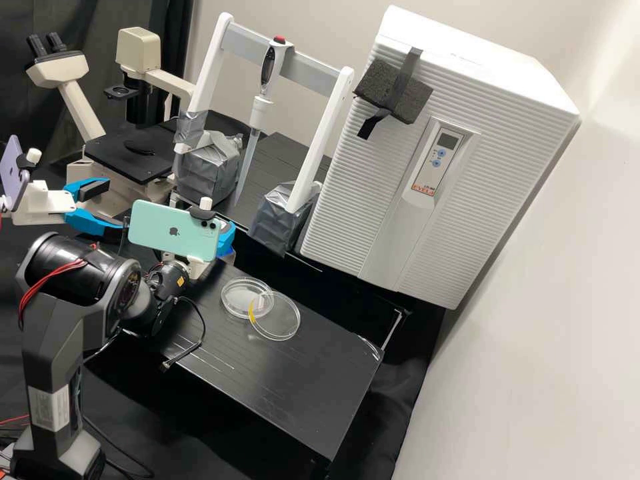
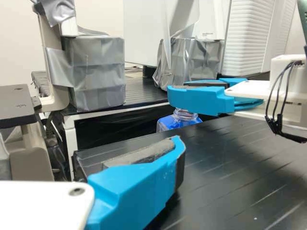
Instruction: Open the bottle
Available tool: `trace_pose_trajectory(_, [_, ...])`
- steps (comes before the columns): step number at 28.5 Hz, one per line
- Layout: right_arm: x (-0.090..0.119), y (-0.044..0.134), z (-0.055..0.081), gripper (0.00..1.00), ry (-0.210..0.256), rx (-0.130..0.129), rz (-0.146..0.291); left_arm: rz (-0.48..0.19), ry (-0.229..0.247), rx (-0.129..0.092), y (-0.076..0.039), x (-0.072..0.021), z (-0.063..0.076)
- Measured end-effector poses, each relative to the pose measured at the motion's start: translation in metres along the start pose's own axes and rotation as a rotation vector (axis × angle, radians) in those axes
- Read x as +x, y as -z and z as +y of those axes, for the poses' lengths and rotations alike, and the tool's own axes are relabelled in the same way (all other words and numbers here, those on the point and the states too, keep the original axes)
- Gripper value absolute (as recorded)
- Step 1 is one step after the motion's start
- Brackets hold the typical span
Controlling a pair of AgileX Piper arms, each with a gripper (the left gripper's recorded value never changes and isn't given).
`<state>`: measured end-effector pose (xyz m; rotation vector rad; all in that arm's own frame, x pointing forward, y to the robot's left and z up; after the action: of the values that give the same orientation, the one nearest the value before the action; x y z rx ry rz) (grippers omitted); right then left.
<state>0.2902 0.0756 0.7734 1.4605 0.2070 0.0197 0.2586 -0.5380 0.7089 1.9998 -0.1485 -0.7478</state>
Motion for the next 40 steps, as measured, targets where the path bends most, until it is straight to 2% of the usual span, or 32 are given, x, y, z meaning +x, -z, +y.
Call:
trace_pose_trajectory(7, [0.0,0.0,0.0,0.0,-0.002,0.0,0.001,0.0,0.0,0.0,0.0,0.0,0.0])
trace_pose_trajectory(16, [-0.01,0.016,0.02,0.0,-0.065,-0.001,0.059,0.0,0.0,0.0,0.0,0.0,0.0])
trace_pose_trajectory(20, [-0.023,0.018,0.024,0.0,-0.076,-0.004,0.082,0.0,0.0,0.0,0.0,0.0,0.0])
trace_pose_trajectory(23, [-0.034,0.018,0.026,0.0,-0.08,0.017,0.092,0.0,0.0,0.0,0.0,0.0,0.0])
trace_pose_trajectory(24, [-0.039,0.018,0.026,0.0,-0.077,0.024,0.101,0.0,0.0,0.0,0.0,0.0,0.0])
trace_pose_trajectory(29, [-0.068,0.017,0.021,0.0,-0.025,0.008,0.159,-0.002,-0.008,0.002,0.0,0.0016,0.002])
trace_pose_trajectory(36, [-0.097,0.024,0.011,0.0,0.047,-0.044,0.275,-0.007,-0.008,0.003,-0.002,0.0025,0.002])
trace_pose_trajectory(40, [-0.103,0.021,0.007,0.0,0.073,-0.058,0.283,-0.01,-0.007,0.018,-0.002,0.0026,0.002])
